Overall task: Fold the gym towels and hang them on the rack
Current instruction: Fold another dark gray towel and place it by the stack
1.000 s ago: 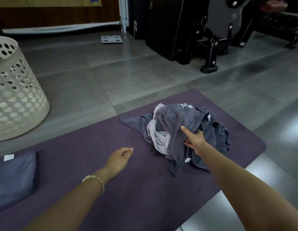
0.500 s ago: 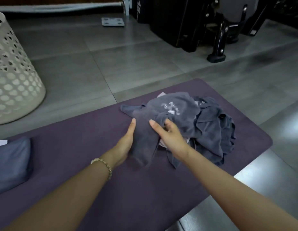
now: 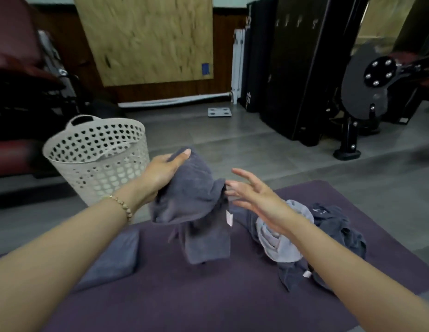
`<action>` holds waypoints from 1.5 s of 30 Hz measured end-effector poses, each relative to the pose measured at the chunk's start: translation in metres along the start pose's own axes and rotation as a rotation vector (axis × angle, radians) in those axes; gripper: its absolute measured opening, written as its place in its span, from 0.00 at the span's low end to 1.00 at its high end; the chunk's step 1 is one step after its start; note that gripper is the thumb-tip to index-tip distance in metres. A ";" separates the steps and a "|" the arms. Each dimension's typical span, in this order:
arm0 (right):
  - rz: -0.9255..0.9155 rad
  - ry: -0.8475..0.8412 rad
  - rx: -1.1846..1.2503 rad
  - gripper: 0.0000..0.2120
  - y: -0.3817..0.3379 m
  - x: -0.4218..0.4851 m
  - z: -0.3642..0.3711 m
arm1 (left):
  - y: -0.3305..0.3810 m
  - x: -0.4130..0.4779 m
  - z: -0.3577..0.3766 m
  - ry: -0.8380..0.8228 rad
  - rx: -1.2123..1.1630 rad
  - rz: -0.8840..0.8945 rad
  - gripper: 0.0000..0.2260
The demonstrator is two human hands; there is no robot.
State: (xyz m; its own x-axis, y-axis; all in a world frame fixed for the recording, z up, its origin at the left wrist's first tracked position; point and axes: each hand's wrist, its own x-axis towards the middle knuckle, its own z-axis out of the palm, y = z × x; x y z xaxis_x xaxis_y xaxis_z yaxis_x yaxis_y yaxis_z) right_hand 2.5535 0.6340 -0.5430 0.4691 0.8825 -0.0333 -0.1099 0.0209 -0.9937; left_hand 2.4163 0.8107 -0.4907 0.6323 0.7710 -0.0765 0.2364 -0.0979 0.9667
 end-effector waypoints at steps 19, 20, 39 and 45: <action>-0.113 -0.225 -0.156 0.08 -0.146 -0.029 0.236 | 0.030 -0.152 -0.227 -0.025 -0.098 0.016 0.32; -0.095 -0.206 -0.105 0.07 -0.150 -0.028 0.240 | 0.027 -0.158 -0.223 -0.060 -0.042 0.020 0.34; 0.148 0.122 -0.178 0.10 -0.130 -0.042 0.171 | 0.013 -0.169 -0.122 -0.144 0.326 0.366 0.15; 0.255 -0.170 -0.425 0.21 -0.137 -0.059 0.155 | 0.013 -0.172 -0.132 -0.185 0.408 0.414 0.14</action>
State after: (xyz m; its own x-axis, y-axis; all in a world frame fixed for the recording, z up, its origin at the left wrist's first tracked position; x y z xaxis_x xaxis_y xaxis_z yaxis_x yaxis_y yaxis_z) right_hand 2.4049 0.6522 -0.3884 0.3207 0.8993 -0.2972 0.1795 -0.3658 -0.9132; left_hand 2.2134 0.7601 -0.4329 0.8409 0.4992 0.2089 0.1846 -0.6275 0.7564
